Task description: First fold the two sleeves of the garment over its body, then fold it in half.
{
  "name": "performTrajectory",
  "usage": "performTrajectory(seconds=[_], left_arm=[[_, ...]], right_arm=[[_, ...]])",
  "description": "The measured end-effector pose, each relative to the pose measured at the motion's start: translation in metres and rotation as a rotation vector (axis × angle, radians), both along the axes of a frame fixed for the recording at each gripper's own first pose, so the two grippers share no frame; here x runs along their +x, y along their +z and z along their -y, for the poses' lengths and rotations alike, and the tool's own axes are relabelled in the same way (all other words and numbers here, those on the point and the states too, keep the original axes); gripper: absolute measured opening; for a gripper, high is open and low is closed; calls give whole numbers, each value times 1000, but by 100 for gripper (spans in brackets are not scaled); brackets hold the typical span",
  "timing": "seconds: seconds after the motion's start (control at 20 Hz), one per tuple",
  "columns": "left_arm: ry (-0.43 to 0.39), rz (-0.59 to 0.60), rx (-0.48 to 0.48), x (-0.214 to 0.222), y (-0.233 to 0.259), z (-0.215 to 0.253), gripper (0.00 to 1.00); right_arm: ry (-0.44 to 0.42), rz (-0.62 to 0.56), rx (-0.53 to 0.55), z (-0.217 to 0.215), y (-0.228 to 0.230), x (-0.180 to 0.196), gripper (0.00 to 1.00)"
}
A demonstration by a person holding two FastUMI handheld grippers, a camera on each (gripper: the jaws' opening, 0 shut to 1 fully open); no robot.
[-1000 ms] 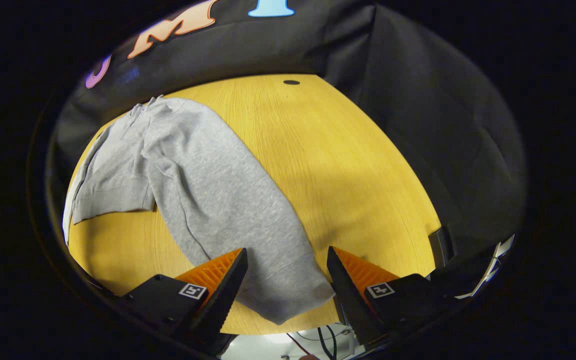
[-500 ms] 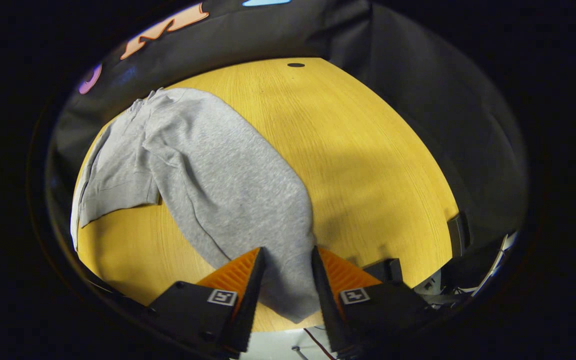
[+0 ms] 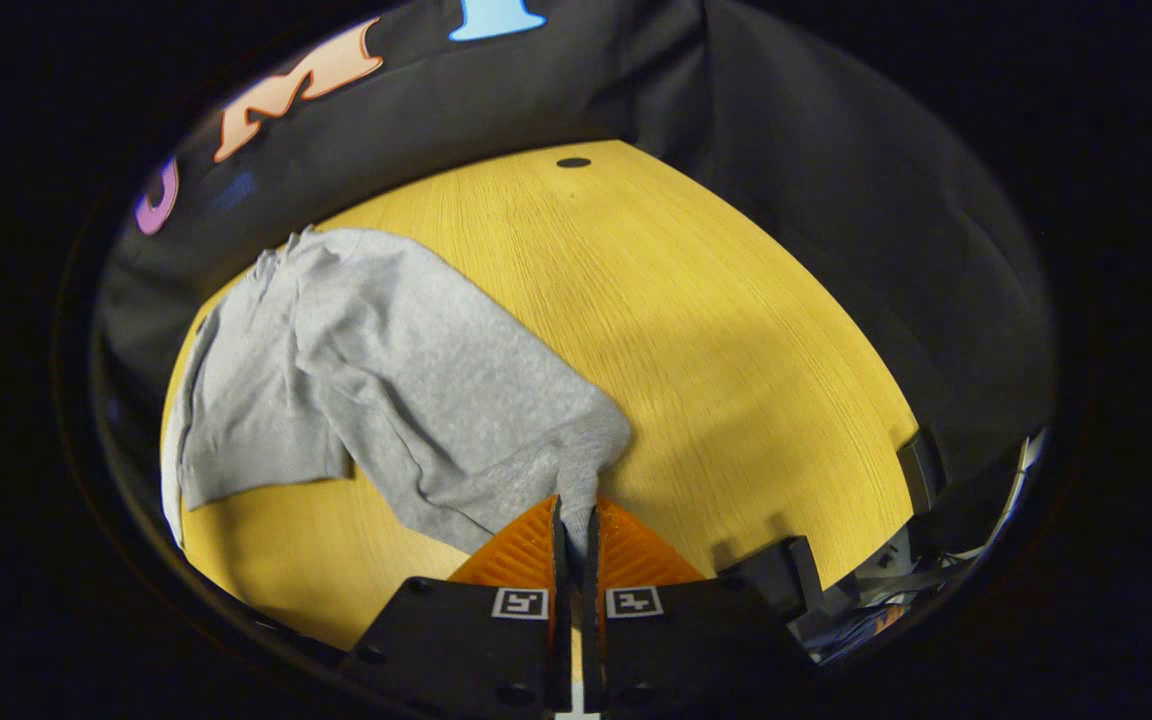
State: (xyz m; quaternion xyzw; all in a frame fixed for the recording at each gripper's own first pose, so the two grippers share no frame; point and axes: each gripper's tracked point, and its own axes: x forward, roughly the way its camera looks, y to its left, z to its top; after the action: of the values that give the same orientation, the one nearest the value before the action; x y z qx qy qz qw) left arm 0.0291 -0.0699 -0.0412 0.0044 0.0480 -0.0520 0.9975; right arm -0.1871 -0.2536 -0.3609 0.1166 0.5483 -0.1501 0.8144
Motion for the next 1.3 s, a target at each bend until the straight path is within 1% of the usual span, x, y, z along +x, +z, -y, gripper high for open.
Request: performTrajectory(seconds=[0.15, 0.3, 0.35, 0.45, 0.5, 0.6, 0.85, 0.9, 1.05, 1.2, 1.3], left_arm=[[12, 4, 6, -2, 2, -7, 94], [32, 6, 19, -4, 2, -19, 94], [43, 8, 24, -5, 3, -26, 93], [69, 8, 38, -6, 2, -41, 92], [87, 8, 46, -7, 1, -49, 92], [123, 1, 55, -10, 0, -66, 93], [200, 19, 75, -19, 7, -101, 93], [218, 22, 80, -20, 8, -108, 92], [259, 15, 86, -25, 7, -127, 92], [287, 9, 92, -33, 8, -141, 92], [302, 6, 93, -39, 6, -148, 92]], right_arm=[[-19, 93, 11, -5, 20, 38, 6], [-26, 160, 59, -21, 36, 75, 5], [-23, 176, 71, -27, 41, 86, 6], [-11, 214, 85, -37, 48, 111, 5], [3, 230, 91, -43, 52, 124, 6], [24, 257, 107, -57, 55, 145, 6], [40, 297, 159, -91, 64, 188, 6], [52, 315, 164, -100, 68, 202, 6], [86, 355, 178, -124, 80, 229, 6], [143, 393, 173, -151, 89, 250, 6], [186, 419, 181, -179, 95, 264, 6]])
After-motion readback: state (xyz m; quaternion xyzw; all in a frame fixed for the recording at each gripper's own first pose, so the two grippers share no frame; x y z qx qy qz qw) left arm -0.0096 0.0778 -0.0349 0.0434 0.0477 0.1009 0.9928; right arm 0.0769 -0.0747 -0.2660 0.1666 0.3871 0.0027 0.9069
